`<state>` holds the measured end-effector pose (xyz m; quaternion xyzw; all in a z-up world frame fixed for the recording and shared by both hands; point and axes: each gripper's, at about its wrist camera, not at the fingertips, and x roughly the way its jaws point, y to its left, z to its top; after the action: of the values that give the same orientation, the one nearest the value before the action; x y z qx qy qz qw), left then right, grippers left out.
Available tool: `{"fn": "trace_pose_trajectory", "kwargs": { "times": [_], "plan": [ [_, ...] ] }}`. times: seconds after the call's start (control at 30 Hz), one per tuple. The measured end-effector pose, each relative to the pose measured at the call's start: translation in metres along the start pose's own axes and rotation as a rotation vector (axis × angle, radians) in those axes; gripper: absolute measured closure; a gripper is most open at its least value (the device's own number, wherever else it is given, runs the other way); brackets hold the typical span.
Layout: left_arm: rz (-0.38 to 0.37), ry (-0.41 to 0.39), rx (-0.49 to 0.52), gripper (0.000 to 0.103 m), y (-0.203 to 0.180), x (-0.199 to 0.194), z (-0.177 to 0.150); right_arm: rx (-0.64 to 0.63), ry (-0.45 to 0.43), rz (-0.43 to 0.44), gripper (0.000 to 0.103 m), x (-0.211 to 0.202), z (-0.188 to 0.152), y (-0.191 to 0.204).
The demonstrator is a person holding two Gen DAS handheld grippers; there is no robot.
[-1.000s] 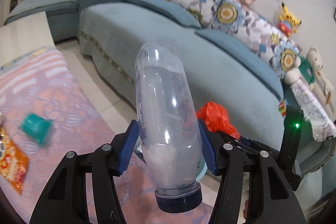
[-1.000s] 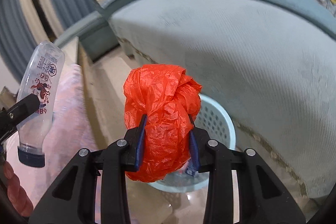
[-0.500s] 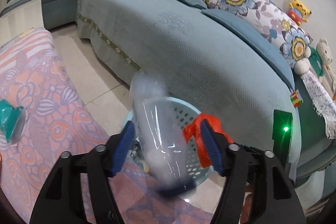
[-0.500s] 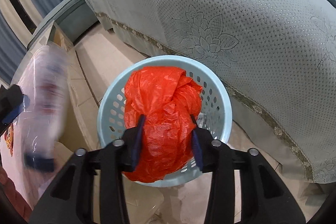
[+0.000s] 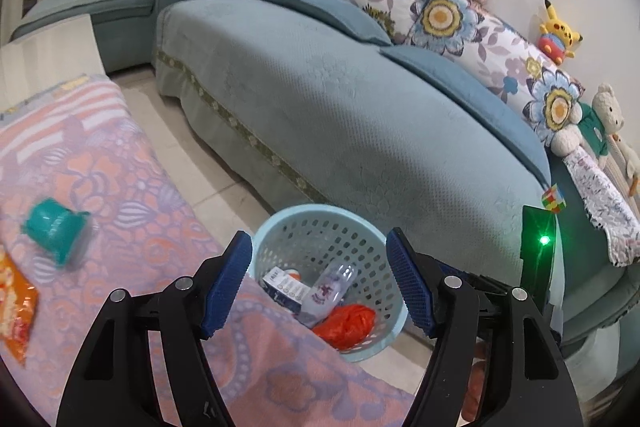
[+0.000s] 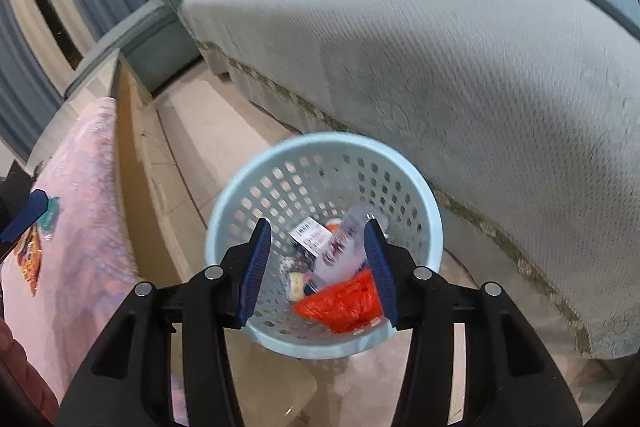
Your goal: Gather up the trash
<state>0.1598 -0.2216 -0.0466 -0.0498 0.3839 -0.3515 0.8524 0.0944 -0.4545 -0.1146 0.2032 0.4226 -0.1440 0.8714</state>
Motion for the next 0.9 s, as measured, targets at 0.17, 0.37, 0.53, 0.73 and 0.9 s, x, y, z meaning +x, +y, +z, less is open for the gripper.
{"fn": "trace_pose_trajectory", "kwargs": {
  "times": [0.17,0.37,0.53,0.73,0.9],
  "plan": [
    [0.012,-0.092,-0.029,0.035,0.012,-0.047,0.006,-0.071,-0.094,0.056,0.058,-0.036,0.009,0.031],
    [0.107,-0.202,-0.053,0.035,0.039,-0.109,0.004,-0.208,-0.201,0.163,0.058,-0.076,0.017,0.093],
    [0.210,-0.262,-0.084,0.029,0.076,-0.150,0.000,-0.333,-0.242,0.286,0.058,-0.091,0.014,0.158],
    [0.342,-0.292,-0.147,0.027,0.135,-0.185,-0.008,-0.474,-0.207,0.363,0.058,-0.076,0.002,0.227],
    [0.421,-0.269,-0.256,0.026,0.196,-0.186,-0.013,-0.599,-0.133,0.359,0.054,-0.039,-0.010,0.280]
  ]
}}
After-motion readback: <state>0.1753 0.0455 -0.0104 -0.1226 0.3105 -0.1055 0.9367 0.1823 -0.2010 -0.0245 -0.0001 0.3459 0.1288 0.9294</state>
